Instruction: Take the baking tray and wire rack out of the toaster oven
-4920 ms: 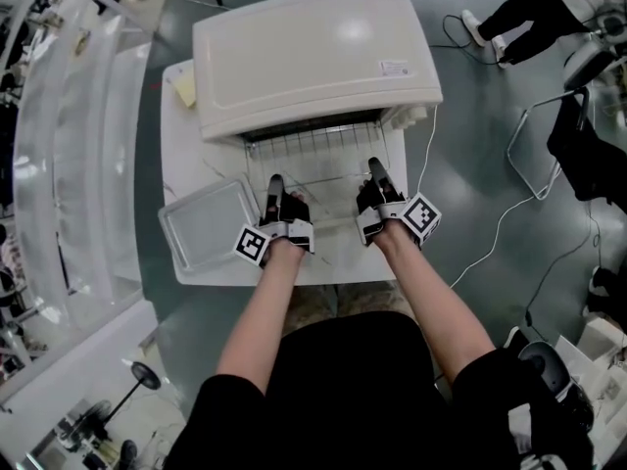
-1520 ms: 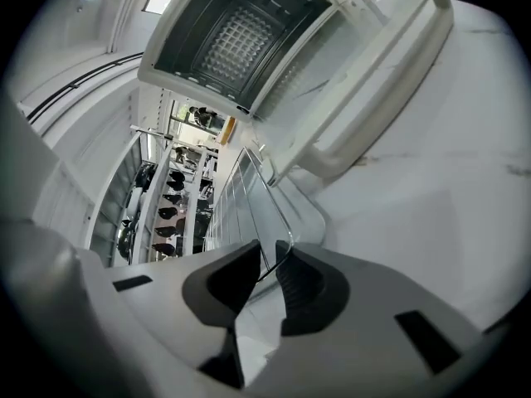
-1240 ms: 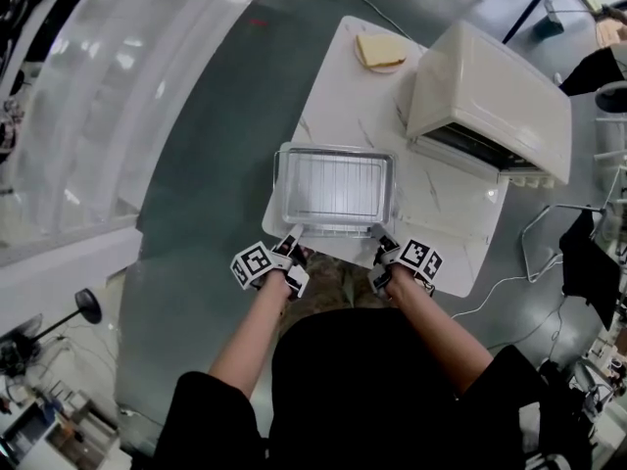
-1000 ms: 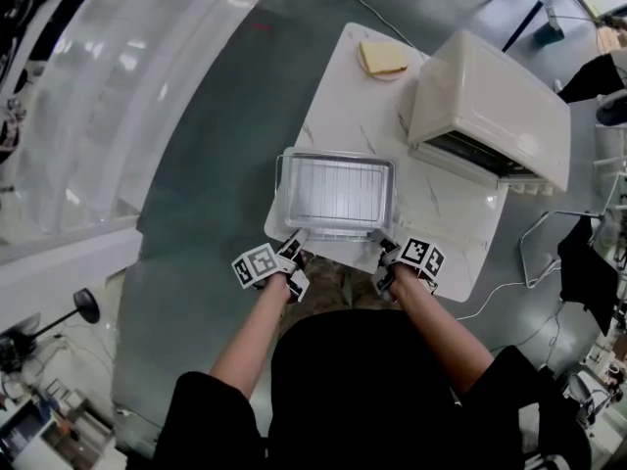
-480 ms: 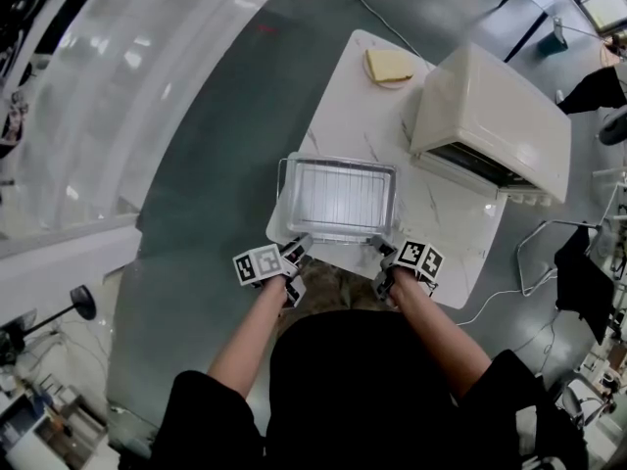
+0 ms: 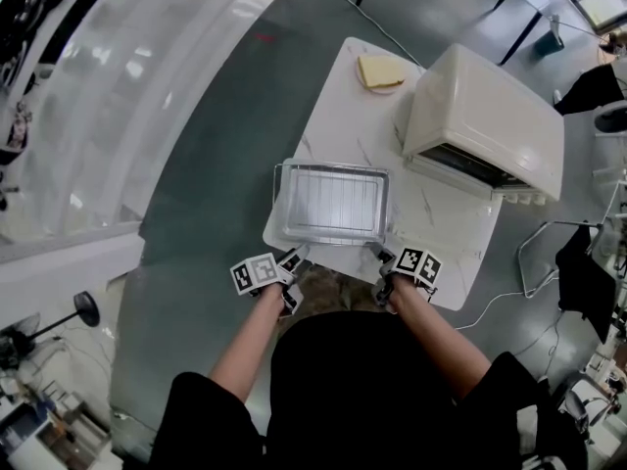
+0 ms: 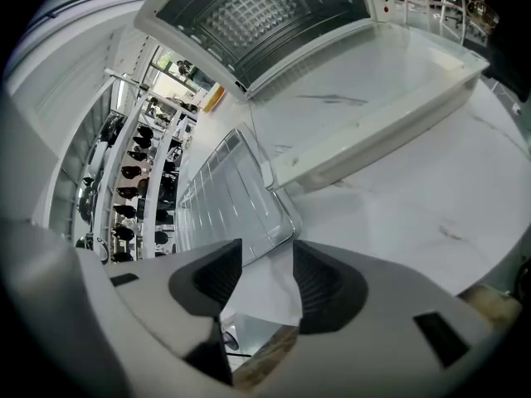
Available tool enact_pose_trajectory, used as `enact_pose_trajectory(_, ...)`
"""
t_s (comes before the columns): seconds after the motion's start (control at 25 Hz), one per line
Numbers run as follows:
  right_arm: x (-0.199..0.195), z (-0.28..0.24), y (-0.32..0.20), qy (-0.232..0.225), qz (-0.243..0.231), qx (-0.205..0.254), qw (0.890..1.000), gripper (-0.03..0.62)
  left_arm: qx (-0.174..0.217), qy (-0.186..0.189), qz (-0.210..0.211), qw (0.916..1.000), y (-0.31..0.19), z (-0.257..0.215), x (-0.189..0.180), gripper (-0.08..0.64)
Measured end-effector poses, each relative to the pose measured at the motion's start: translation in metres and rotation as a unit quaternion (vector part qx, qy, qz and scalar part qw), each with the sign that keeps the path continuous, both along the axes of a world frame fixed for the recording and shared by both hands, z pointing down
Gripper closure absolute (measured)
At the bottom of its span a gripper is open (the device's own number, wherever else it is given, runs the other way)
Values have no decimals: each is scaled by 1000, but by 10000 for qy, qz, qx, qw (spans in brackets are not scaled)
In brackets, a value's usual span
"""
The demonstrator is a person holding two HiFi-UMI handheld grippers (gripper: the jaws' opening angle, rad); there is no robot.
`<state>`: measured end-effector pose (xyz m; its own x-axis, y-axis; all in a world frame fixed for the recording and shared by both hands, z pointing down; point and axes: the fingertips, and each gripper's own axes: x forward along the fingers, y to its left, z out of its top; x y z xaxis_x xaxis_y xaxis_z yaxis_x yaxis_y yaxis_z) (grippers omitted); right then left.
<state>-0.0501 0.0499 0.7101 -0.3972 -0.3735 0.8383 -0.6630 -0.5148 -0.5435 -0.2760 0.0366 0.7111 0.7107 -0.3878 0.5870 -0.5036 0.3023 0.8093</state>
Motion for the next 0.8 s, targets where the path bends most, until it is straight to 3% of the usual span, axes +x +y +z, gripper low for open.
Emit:
enact_pose_trajectory(0.16, 5, -37, 2, -234, -34, 374, 9990, 388, 410, 303, -145, 9986, 0, -37, 15, 331)
enact_pose_trajectory(0.36, 25, -106, -11, -273, -256, 1434, 9890, 470, 1590, 361, -79, 9866, -28, -105, 46, 333)
enact_pose_trajectory(0.44, 48, -136, -15, -135, -149, 1893, 9817, 530, 2174, 515, 83, 9747, -33, -141, 68, 365)
enact_pose_trajectory(0.56, 97, -185, -26, 359, -58, 2672, 9629, 560, 2972, 714, 229, 9519, -45, -193, 103, 456)
enact_pose_trajectory(0.68, 150, -228, -22, 1030, -271, 3230, 9404, 566, 3459, 218, 331, 9374, -48, -227, 137, 503)
enact_pose_trajectory(0.8, 195, -263, -17, 1611, -356, 3623, 9173, 569, 4014, -467, 582, 9129, -60, -255, 167, 531)
